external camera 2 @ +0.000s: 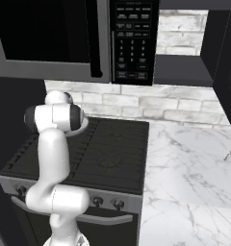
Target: Take the chicken drumsticks from the pan and place one on each plate on the dining counter.
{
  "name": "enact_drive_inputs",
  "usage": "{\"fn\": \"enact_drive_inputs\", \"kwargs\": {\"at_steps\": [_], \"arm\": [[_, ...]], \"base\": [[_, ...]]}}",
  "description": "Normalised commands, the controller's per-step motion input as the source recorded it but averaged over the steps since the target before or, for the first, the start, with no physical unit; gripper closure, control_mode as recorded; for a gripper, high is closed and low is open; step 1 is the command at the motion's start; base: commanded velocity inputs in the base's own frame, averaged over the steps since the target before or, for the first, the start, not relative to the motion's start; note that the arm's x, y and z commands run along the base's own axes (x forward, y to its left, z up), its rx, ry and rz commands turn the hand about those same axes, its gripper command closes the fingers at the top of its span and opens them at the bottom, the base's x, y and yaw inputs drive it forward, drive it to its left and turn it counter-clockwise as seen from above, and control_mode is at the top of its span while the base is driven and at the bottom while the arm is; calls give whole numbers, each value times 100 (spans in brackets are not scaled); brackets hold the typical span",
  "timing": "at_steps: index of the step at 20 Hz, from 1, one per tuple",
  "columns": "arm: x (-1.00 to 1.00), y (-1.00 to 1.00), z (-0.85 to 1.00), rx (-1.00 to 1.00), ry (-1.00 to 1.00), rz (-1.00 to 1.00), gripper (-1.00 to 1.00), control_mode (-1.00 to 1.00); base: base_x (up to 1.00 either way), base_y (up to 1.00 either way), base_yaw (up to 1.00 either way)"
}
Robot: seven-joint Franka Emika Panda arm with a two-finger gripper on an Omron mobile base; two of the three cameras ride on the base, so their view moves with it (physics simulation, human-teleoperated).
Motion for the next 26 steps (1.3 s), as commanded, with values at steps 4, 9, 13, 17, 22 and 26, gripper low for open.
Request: {"fn": "enact_drive_inputs", "kwargs": {"at_steps": [4,9,13,17,22,26], "arm": [[0,4,-12,0,0,0,-100,-100],[1,2,-12,0,0,0,-100,-100],[12,0,-4,0,0,0,-100,-100],[22,0,0,-1,0,0,-100,-100],[10,1,-7,0,0,0,-100,-100],[0,8,-23,0,0,0,100,-100]], "base": [[0,0,0],[0,0,0],[0,0,0],[0,0,0],[0,0,0],[0,0,0]]}}
